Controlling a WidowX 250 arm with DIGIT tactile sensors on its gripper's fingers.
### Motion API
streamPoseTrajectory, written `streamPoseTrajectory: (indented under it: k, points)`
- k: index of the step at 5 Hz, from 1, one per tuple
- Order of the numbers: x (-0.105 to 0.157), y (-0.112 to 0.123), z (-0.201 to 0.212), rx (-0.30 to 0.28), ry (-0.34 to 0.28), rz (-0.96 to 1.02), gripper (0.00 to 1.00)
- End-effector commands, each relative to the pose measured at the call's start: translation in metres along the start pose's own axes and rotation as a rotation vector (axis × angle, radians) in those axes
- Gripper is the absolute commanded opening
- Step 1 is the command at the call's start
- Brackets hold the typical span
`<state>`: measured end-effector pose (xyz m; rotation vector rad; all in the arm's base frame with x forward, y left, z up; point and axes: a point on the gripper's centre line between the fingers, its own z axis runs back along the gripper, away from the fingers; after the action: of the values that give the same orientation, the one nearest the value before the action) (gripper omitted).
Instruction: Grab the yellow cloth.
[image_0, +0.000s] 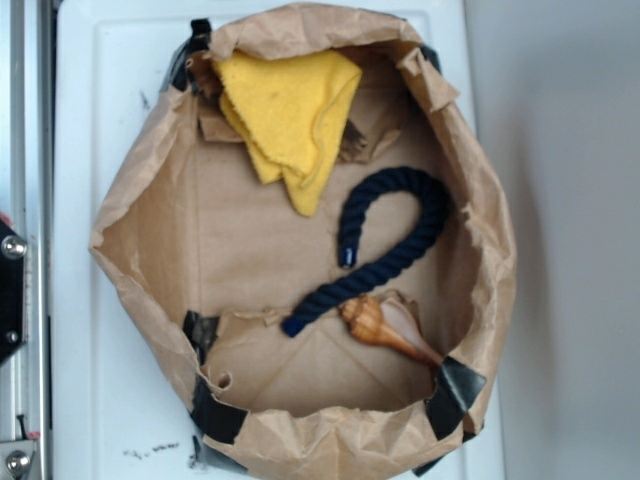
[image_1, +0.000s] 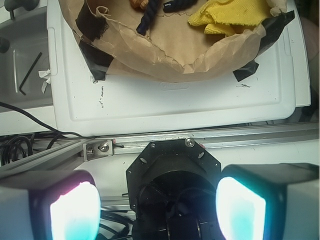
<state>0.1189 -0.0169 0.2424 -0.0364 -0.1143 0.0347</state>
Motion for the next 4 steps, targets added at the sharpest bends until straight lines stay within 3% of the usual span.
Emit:
streamPoseTrajectory:
  k: [1, 3, 4]
  points:
    - [0.0, 0.0, 0.0, 0.0, 0.0, 0.0, 1.0]
    - [0.09, 0.032, -0.009, -0.057, -0.059, 0.262, 1.0]
    - [0.116, 0.056, -0.029, -0.078, -0.16, 0.507, 1.0]
